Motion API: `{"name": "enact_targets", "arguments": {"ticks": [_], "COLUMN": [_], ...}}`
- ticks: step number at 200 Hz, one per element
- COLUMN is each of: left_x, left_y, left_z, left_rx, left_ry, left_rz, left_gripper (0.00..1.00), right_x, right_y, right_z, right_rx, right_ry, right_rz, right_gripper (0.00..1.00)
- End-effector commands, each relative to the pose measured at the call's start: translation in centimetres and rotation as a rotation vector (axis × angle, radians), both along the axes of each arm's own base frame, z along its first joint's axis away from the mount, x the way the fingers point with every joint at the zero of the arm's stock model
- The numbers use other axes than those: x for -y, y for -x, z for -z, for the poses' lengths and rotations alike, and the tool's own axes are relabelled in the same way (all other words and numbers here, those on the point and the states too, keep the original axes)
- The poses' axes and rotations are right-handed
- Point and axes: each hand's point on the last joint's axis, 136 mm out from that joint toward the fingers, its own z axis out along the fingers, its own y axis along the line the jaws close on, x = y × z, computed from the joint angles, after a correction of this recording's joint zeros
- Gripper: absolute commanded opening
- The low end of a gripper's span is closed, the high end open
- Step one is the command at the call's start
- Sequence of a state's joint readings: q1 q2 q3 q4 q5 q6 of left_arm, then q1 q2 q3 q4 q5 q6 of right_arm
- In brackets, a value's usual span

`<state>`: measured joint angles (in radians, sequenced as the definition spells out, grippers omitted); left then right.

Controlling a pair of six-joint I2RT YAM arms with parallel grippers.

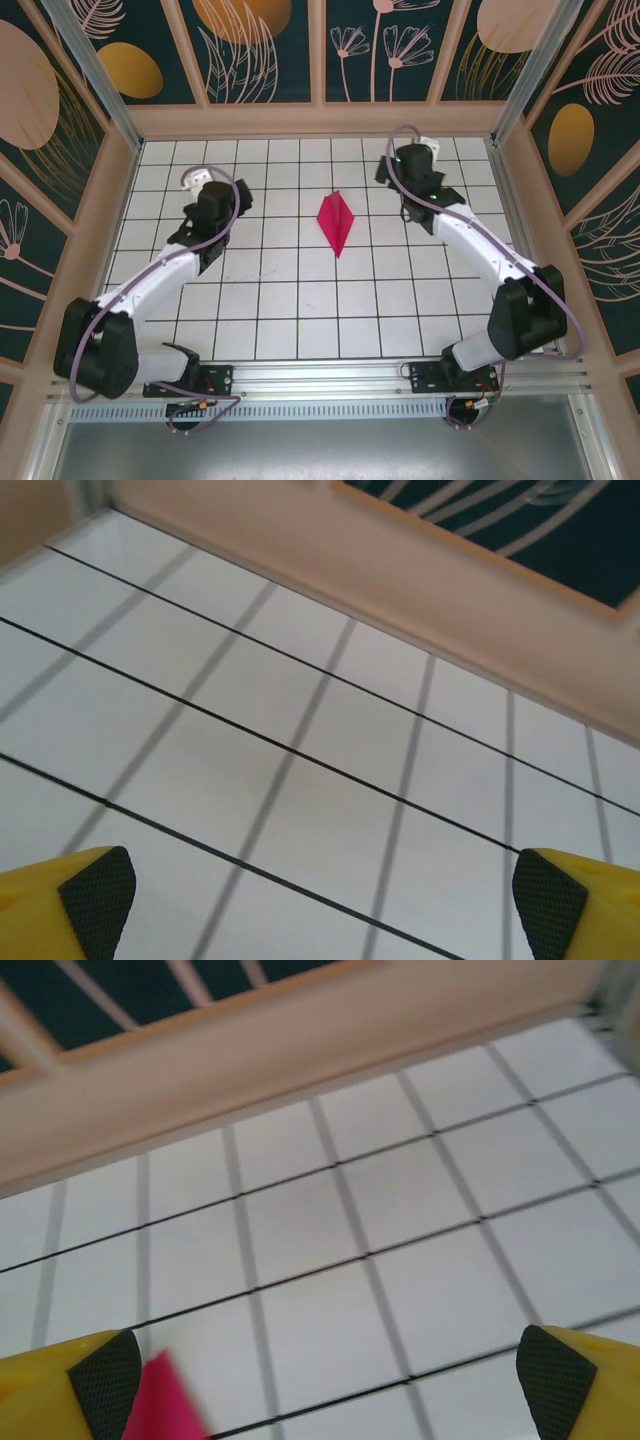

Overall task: Fold a paper plane with a square sheet of paper (pick it up from the middle)
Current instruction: Reset both arms

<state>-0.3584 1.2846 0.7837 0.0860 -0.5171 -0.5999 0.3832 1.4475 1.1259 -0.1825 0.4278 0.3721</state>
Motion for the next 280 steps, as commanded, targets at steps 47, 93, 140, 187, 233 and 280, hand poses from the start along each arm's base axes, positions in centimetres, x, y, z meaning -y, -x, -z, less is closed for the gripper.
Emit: {"name": "enact_targets", "arguments": {"ticks": [47, 93, 140, 187, 233, 280], "left_x": [-9.4, -10.5, -9.4, -8.0, -7.6, -7.4], "left_y": [4.5, 4.0, 3.0, 1.6, 1.1, 1.5], "left_z": [3.6, 4.4, 4.9, 4.0, 5.3, 5.7], "left_rx": [0.016, 0.037, 0.195, 0.275, 0.289, 0.305], "left_ry": [-0.263, -0.322, -0.266, -0.309, -0.295, -0.300], "left_rz": [-0.255, -0.194, -0.019, 0.117, 0.174, 0.184], "left_gripper": [0.99, 0.99, 0.98, 0.98, 0.98, 0.98], "right_x": [14.8, 16.9, 15.4, 14.7, 12.2, 10.7], "right_y": [6.8, 9.3, 8.1, 6.9, 5.8, 5.1], "right_z": [5.0, 8.4, 9.1, 8.9, 8.8, 10.5], "right_rx": [0.162, 0.210, 0.277, 0.349, 0.395, 0.381], "right_ry": [0.075, 0.145, 0.137, 0.102, 0.100, 0.121], "right_rz": [0.397, 0.386, 0.224, 0.126, -0.032, -0.098], "right_gripper": [0.99, 0.99, 0.99, 0.99, 0.99, 0.99]}}
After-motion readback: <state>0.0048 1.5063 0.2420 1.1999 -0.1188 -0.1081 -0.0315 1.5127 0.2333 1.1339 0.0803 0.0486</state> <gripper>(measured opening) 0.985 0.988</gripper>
